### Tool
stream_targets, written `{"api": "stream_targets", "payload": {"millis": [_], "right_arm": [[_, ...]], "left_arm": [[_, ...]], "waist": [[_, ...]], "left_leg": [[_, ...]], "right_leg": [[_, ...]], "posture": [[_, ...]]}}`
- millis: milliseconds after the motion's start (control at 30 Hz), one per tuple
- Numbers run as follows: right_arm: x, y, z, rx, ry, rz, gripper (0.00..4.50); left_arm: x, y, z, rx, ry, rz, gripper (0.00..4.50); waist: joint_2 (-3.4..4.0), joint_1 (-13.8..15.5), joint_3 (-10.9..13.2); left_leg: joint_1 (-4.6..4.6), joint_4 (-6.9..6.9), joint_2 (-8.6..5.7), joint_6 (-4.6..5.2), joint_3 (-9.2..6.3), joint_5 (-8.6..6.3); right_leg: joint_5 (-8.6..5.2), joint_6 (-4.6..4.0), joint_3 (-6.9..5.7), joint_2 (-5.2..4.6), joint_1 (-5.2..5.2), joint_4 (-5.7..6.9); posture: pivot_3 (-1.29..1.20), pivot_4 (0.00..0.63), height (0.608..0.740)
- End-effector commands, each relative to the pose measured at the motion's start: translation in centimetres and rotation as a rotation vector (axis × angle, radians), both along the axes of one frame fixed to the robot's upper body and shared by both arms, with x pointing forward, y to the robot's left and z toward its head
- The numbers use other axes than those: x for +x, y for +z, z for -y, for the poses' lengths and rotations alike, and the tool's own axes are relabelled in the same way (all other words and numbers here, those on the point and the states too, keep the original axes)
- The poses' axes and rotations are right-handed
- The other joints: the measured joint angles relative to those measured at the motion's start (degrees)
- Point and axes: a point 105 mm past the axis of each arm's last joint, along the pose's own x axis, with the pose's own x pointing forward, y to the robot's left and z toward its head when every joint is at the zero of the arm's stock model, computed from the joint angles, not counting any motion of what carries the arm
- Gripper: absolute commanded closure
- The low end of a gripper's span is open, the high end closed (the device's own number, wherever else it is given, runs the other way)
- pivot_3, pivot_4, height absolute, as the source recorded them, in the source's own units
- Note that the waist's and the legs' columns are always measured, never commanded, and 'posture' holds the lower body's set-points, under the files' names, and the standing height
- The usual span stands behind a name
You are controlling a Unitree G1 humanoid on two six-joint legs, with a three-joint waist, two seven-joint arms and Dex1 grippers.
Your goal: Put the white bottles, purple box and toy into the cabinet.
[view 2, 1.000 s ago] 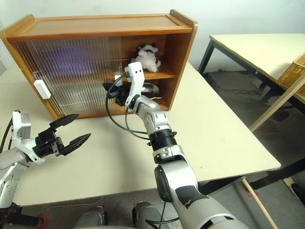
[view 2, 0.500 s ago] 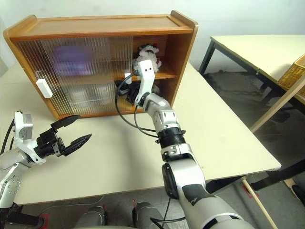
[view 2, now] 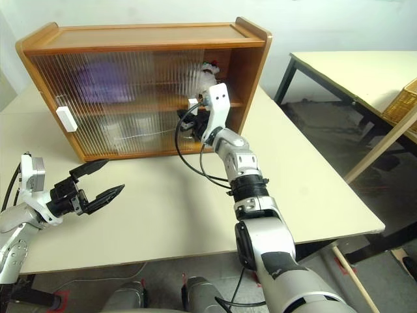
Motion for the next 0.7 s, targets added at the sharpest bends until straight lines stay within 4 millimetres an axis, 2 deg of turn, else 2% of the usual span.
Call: {"api": "stream_targets", "payload": {"millis": [33,200,367,567,700], "right_arm": [[1.2,-0.1,3.6,0.0,-0.143,-0.02,4.48],[1.6,-0.2,5.8,-0.032,-0.206,-0.018,4.48],[1.7,-0.4,7.6,-0.05,-0.246,-0.022,4.48],[1.7,-0.7,9.7,-0.089,-0.3,-0.029,4.48],[1.9,-0.5,11.0,-0.108,-0.344,-0.026,4.48]], "left_arm": [[0.1,-0.1,-0.1,0.015,0.001,0.001,0.0],[0.3,-0.1,-0.2,0.02,0.001,0.003,0.0],[0.4,-0.1,-0.4,0.025,0.0,0.003,0.0],[0.3,-0.1,-0.4,0.027,-0.004,0.003,0.0],[0.3,-0.1,-0.5,0.027,-0.004,0.001,0.0]], "waist": [[0.0,0.0,0.0],[0.0,0.1,0.0],[0.0,0.1,0.0],[0.0,-0.2,0.0],[0.0,-0.4,0.0]], "left_leg": [[0.0,0.0,0.0,-0.01,0.0,0.0],[0.04,-0.01,0.0,-0.09,-0.02,-0.05],[0.05,-0.01,0.0,-0.61,0.01,-0.35],[0.05,-0.04,-0.01,-0.59,0.06,-0.29],[0.18,-0.12,-0.01,-0.1,0.07,0.0]], "right_leg": [[0.02,0.0,0.0,0.0,0.0,0.0],[0.1,0.0,0.0,-0.01,-0.02,0.0],[0.11,0.0,0.0,-0.09,-0.03,-0.02],[0.15,0.06,0.0,-0.11,0.06,-0.02],[0.22,0.08,0.0,-0.11,0.08,-0.02]], "posture": [[-0.1,0.011,0.74],[-0.11,0.0,0.74],[-0.11,0.0,0.74],[-0.12,0.0,0.74],[-0.12,0.0,0.74]]}}
